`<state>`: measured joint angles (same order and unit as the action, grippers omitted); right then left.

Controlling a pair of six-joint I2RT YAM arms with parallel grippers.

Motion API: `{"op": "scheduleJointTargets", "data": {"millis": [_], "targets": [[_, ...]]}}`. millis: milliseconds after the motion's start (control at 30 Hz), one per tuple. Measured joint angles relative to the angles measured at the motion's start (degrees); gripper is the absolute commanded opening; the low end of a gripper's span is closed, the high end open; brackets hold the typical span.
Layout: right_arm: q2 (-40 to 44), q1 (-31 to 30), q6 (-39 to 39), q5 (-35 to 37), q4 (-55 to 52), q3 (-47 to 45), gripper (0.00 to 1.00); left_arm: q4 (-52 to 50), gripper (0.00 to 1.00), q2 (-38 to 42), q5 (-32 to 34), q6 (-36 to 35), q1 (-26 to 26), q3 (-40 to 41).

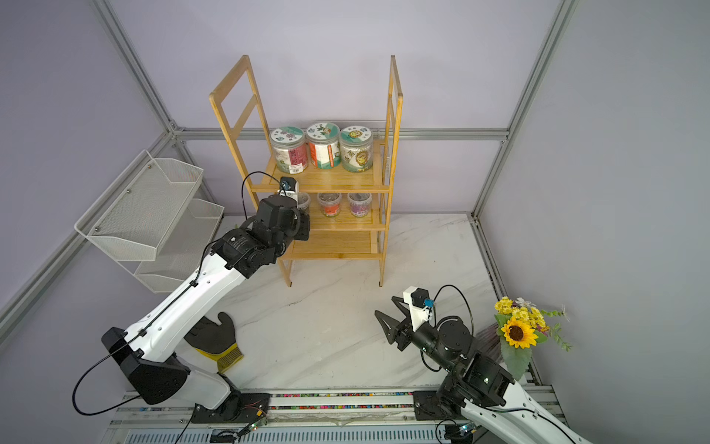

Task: Place the seed container on the shelf
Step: Place the seed jar on the shelf.

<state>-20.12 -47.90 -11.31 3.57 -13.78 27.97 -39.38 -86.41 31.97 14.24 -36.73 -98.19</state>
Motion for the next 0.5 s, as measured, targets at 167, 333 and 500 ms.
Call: {"op": "scheduleJointTargets", "data": {"millis": [167,333,500], "targets": [[0.0,0.0,0.0,0.0,0.0,0.0,0.68,1.4,0.26,-0.4,-0.4,0.0,0.6,-0.1],[0.0,0.0,0.0,0.0,0.0,0.0,0.68,2.3,0.26,-0.7,-0.7,-0.1,1.1,-0.2],[0.0,0.0,0.0,0.1,0.0,0.0,0.68,2.5,0.26,-0.7,-0.9,0.1,1.2,-0.2]]}}
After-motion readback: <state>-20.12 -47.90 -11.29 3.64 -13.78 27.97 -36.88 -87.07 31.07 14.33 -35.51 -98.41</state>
